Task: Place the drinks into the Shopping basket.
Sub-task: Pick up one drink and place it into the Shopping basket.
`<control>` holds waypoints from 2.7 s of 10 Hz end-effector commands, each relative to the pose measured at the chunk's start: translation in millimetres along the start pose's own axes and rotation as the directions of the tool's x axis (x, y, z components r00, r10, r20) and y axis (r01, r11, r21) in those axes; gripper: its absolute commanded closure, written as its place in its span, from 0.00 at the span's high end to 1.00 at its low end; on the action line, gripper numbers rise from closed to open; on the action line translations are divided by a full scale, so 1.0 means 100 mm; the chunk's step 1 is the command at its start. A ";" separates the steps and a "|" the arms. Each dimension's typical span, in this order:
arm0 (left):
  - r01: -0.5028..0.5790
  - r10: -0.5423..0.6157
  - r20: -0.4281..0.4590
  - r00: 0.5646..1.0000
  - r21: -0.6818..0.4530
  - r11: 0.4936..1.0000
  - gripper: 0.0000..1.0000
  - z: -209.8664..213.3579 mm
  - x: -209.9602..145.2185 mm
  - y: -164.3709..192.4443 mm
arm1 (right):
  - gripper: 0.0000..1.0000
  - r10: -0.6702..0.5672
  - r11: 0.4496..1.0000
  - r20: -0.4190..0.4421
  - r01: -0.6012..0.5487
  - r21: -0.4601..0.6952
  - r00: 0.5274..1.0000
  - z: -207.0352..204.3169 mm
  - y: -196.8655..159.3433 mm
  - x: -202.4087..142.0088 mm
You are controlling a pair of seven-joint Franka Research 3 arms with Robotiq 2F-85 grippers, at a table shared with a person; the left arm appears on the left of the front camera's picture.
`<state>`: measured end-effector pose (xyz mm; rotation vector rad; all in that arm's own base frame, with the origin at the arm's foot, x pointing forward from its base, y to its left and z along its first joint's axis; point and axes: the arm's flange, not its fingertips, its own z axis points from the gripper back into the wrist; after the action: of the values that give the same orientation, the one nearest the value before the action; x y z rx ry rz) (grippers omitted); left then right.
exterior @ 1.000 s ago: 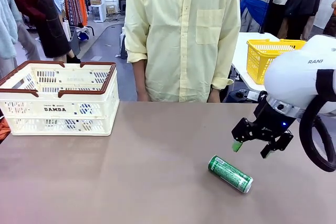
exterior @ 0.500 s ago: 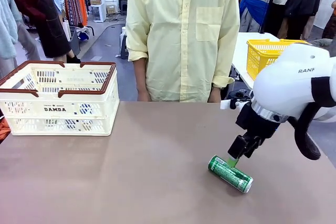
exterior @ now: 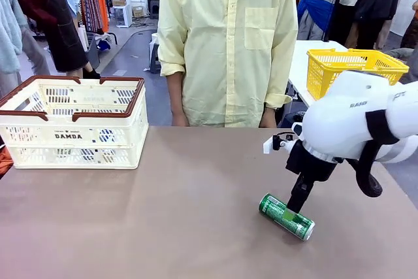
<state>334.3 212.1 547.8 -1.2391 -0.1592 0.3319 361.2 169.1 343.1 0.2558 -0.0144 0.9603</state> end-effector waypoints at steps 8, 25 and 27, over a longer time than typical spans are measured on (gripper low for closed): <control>-0.002 0.002 0.005 1.000 0.005 1.000 1.00 0.00 -0.03 0.00 | 0.59 -0.057 0.994 -0.072 0.050 -0.099 0.996 -0.52 0.04 0.09; -0.002 0.002 0.005 1.000 0.005 1.000 1.00 0.00 -0.03 0.00 | 0.00 -0.486 0.873 0.005 0.485 0.049 0.874 -0.58 0.93 2.68; -0.002 0.002 0.005 1.000 0.005 1.000 1.00 0.00 -0.03 0.00 | 0.00 -0.470 0.882 -0.012 0.470 0.023 0.882 -0.92 0.98 2.81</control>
<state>334.3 211.9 547.8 -1.2389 -0.1591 0.3316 424.9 461.6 302.8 0.3097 0.0782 0.4896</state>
